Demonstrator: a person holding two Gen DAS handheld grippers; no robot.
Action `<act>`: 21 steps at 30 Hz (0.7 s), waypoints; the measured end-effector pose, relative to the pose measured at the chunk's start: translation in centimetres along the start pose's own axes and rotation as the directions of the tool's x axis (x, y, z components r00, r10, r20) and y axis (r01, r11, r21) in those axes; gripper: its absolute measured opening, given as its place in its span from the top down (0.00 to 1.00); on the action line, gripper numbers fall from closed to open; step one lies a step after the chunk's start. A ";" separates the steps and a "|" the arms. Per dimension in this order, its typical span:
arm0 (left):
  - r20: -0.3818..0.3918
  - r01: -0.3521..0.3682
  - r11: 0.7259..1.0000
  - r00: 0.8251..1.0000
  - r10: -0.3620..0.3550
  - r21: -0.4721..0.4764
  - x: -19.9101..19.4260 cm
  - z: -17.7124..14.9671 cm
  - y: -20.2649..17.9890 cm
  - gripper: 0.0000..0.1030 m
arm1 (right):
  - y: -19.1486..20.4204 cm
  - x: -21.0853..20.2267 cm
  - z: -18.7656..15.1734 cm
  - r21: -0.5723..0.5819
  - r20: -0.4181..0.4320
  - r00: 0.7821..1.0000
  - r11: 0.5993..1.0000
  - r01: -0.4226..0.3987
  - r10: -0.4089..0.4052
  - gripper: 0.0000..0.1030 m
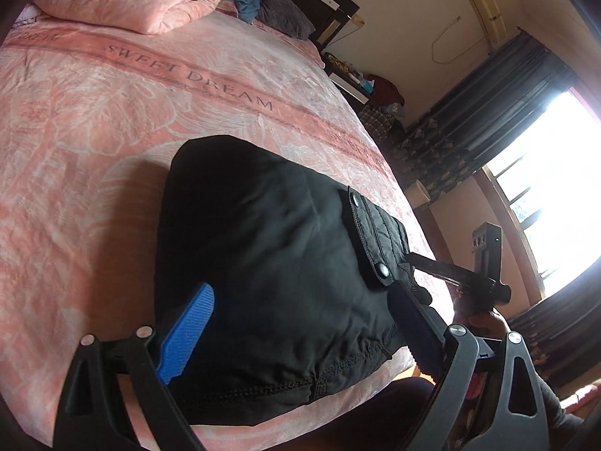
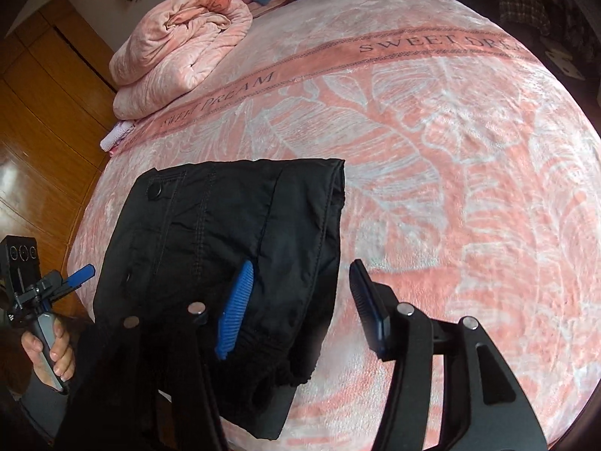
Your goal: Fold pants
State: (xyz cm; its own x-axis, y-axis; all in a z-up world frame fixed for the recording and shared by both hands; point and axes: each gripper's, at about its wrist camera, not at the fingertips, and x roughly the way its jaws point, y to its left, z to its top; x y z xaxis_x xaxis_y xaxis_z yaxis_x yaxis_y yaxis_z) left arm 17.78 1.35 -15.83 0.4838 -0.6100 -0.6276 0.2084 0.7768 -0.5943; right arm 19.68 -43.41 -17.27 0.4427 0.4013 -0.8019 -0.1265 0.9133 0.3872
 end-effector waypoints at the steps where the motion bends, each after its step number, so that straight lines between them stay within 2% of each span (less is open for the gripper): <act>1: 0.007 0.000 1.000 1.000 0.000 0.000 -0.2 0.0 0.1 0.09 | 0.7 -1.3 -0.4 -0.007 0.040 0.999 1.000 0.016 -0.015 0.52; 2: 0.011 0.000 1.000 1.000 0.000 0.000 -0.5 0.0 0.3 0.09 | 1.7 -2.3 -0.8 -0.027 0.073 0.997 1.000 0.008 -0.006 0.52; 4: 0.011 -0.001 1.000 1.000 0.001 -0.003 -0.7 -0.2 0.4 0.09 | 4.3 -2.8 -1.9 -0.078 0.079 0.997 0.997 -0.020 0.026 0.52; 8: 0.020 -0.015 1.000 1.000 0.015 -0.002 -1.7 -0.9 0.8 0.08 | 7.3 -0.6 -4.3 -0.148 0.007 1.000 0.989 -0.001 0.002 0.52; 12: 0.031 -0.032 0.999 0.999 0.033 -0.020 -3.0 -1.8 1.8 0.08 | 7.0 0.9 -6.4 -0.214 0.010 0.993 0.969 0.121 -0.121 0.59; 13: 0.029 -0.034 0.999 0.999 0.035 -0.025 -3.2 -1.9 2.1 0.08 | 6.4 1.1 -6.8 -0.208 0.009 0.992 0.970 0.124 -0.125 0.59; 15: 0.025 -0.054 0.998 0.998 0.054 -0.031 -3.5 -2.3 2.9 0.08 | 5.5 0.8 -7.0 -0.175 0.004 0.994 0.979 0.107 -0.108 0.59; 17: 0.027 -0.065 0.997 0.997 0.066 -0.042 -4.2 -2.5 3.7 0.08 | 5.0 -0.8 -6.9 -0.101 0.016 0.998 0.993 0.056 -0.054 0.59; 19: 0.038 -0.072 0.996 0.997 0.074 -0.059 -5.0 -2.4 4.6 0.08 | 4.7 -2.6 -6.5 -0.037 0.064 0.998 0.999 -0.011 0.013 0.56; 21: 0.042 -0.061 0.994 0.997 0.065 -0.094 -5.3 -2.1 5.6 0.07 | 5.0 -3.6 -5.7 -0.013 0.102 0.994 0.999 -0.047 0.048 0.54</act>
State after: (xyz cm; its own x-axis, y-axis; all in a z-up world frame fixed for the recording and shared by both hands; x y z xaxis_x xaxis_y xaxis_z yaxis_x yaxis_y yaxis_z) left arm 14.61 8.62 -16.93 0.5319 -0.5509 -0.6431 0.0977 0.7943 -0.5996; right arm 12.43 -39.94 -15.03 0.5246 0.4351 -0.7318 -0.1584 0.8944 0.4183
